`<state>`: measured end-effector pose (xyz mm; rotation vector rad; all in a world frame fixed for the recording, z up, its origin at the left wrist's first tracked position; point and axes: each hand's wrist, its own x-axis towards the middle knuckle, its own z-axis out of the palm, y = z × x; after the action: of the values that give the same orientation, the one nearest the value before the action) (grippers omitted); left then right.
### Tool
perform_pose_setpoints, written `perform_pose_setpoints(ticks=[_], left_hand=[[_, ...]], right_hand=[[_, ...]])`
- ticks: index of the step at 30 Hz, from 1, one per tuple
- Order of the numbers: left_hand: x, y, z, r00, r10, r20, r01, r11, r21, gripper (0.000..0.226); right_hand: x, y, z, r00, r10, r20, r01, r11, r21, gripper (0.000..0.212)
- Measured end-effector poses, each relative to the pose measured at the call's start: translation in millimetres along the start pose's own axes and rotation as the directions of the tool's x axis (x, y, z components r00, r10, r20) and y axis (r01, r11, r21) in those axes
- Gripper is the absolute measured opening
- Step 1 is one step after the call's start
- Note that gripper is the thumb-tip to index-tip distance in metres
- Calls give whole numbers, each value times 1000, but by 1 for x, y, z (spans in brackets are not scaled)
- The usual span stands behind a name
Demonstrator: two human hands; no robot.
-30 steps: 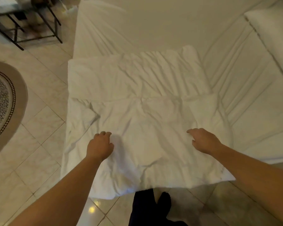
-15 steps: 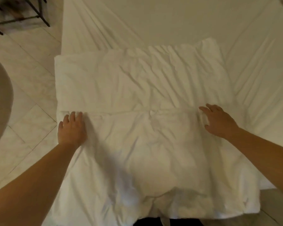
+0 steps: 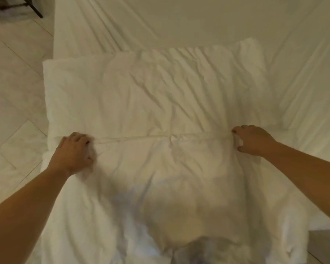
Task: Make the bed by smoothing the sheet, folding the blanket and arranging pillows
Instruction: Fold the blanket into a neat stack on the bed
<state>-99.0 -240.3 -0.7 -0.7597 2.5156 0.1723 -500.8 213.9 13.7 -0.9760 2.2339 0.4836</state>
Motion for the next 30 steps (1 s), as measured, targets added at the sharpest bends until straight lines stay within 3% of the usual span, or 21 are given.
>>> perform_pose_setpoints(ticks=[6,10,15,20,23,30], left_hand=[[1,9,6,998,-57,-9,55,992,-110,47],[-6,8,7,999,-15,-40,15,1000,0,14],[-33,20,-10,997,-64,-46,66,997,27,12],[-64,28,-24,977,-211,-11,211,977,-9,18],[-73,26,-37,970,-241,-34,241,971,-6,16],[-70,12,-109,957,-285,-51,286,958,18,17]], right_hand=[[2,5,14,1000,3,-12,-3,999,48,52],[-8,11,25,997,-18,-70,17,1000,-19,27],[-37,24,25,993,-4,-118,3,1000,-7,9],[-63,38,20,988,2,-154,-9,999,-47,22],[-67,48,13,985,9,-172,-8,1000,8,33],[-59,70,-56,989,13,-150,2,995,101,36]])
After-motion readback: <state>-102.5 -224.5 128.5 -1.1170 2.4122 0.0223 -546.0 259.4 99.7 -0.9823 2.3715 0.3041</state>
